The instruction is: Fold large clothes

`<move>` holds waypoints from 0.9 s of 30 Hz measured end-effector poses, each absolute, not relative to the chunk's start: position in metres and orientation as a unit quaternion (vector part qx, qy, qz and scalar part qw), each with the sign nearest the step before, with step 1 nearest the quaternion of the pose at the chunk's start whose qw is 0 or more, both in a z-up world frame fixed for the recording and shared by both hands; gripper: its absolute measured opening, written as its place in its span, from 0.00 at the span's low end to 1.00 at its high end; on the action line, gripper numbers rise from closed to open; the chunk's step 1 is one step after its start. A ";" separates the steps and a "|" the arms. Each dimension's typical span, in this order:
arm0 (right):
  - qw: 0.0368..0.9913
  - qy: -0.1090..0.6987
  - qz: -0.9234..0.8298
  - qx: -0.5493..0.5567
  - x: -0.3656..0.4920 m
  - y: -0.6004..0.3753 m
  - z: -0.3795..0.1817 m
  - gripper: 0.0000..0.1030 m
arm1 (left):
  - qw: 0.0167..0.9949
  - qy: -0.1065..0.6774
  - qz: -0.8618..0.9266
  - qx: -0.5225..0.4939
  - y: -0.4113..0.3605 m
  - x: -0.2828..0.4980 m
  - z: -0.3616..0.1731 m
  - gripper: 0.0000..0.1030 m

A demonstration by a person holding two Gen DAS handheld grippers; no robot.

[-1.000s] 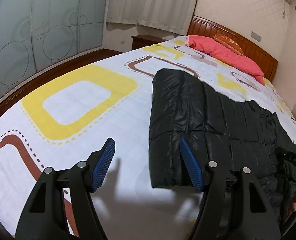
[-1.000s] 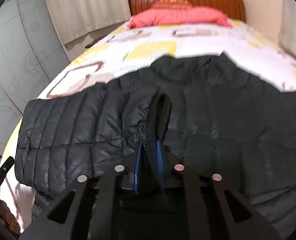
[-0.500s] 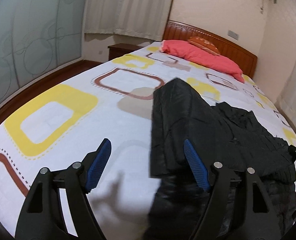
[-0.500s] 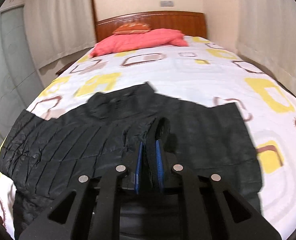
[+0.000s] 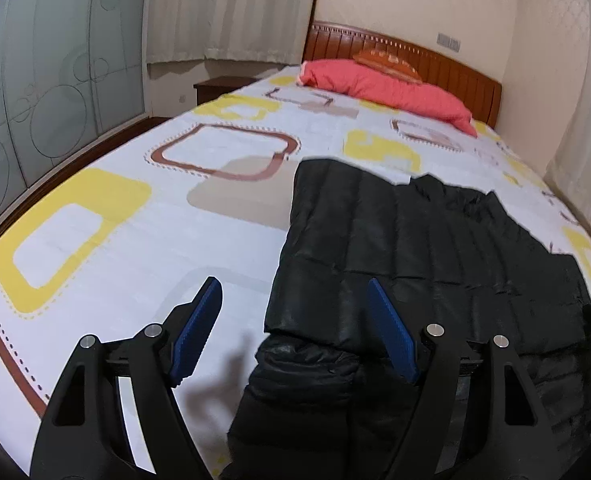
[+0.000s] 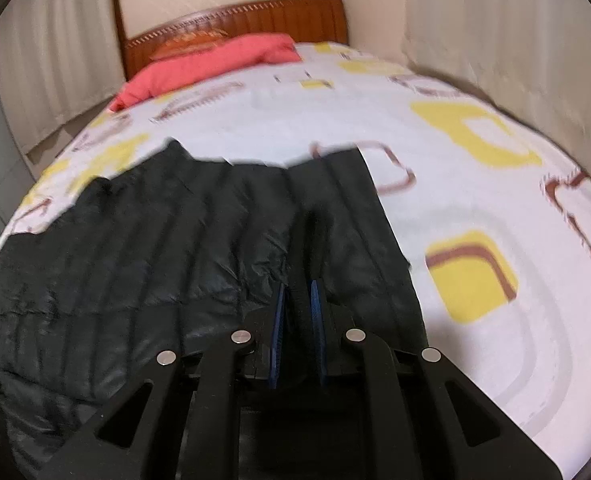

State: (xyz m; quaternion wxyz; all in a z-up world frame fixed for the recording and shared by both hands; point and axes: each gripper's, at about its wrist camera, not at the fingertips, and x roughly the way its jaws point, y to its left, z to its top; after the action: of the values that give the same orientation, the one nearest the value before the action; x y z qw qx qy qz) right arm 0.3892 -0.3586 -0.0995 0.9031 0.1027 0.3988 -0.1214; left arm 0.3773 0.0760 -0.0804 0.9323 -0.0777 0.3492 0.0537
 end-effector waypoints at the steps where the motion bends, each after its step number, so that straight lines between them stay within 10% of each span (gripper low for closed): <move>1: 0.899 0.407 -0.119 0.112 0.390 -0.363 -0.108 0.14 | 0.930 0.355 0.053 -0.076 0.074 0.380 -0.084 0.72; 5: 0.897 0.408 -0.126 0.112 0.388 -0.358 -0.108 0.22 | 0.926 0.368 0.053 -0.066 0.069 0.387 -0.094 0.72; 8: 0.909 0.376 -0.141 0.113 0.379 -0.343 -0.089 0.50 | 0.933 0.351 0.050 -0.058 0.064 0.392 -0.089 0.73; 27: 0.920 0.375 -0.084 0.072 0.434 -0.272 -0.089 0.50 | 0.934 0.348 0.071 -0.043 0.041 0.433 -0.082 0.73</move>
State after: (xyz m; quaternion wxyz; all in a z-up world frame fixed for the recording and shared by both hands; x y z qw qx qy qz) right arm 0.4340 -0.2718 -0.0891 0.9204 0.0717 0.3752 -0.0835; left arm 0.4330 0.0409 -0.0817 0.9337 -0.0434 0.3482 0.0713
